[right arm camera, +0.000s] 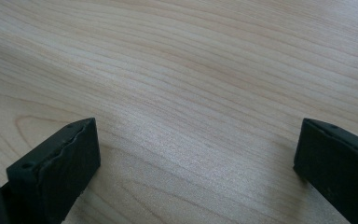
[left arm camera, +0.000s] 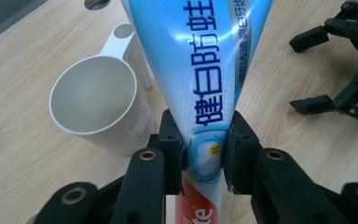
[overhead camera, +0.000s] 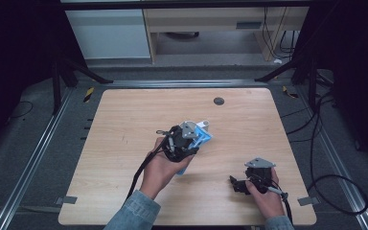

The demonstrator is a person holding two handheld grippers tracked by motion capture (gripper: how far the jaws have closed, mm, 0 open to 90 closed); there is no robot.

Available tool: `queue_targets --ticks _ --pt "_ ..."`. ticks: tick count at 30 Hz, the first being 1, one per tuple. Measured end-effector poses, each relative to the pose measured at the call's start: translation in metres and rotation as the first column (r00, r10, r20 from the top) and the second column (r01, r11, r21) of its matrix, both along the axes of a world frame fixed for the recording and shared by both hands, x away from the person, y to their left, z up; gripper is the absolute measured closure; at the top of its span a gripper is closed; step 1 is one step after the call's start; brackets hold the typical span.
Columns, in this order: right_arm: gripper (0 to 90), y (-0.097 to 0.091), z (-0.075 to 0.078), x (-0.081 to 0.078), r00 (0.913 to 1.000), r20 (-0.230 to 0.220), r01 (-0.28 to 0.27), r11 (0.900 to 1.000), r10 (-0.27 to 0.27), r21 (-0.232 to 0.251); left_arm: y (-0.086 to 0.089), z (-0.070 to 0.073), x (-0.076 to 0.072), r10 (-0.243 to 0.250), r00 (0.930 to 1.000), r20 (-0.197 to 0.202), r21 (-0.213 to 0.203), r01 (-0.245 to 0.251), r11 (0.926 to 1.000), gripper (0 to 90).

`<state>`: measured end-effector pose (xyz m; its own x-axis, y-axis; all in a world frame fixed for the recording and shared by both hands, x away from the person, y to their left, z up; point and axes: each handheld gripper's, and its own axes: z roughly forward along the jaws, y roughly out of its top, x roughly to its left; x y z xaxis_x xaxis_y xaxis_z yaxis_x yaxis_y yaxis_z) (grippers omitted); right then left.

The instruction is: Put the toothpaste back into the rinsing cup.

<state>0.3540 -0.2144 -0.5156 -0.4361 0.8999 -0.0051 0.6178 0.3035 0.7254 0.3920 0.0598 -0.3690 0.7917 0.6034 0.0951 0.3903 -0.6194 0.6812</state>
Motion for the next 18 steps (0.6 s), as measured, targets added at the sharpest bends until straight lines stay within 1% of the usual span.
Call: queue_targets --ticks 13,18 --pt "0.4 0.000 0.000 0.000 1.0000 0.000 0.000 1.0000 0.000 -0.001 -0.012 0.006 0.004 -0.001 0.9997 0.025 -0.030 0.001 0.9995 71.6" --pt "0.4 0.000 0.000 0.000 1.0000 0.000 0.000 1.0000 0.000 0.000 -0.018 0.010 0.005 0.003 0.9993 0.038 -0.060 0.000 0.9982 71.6"
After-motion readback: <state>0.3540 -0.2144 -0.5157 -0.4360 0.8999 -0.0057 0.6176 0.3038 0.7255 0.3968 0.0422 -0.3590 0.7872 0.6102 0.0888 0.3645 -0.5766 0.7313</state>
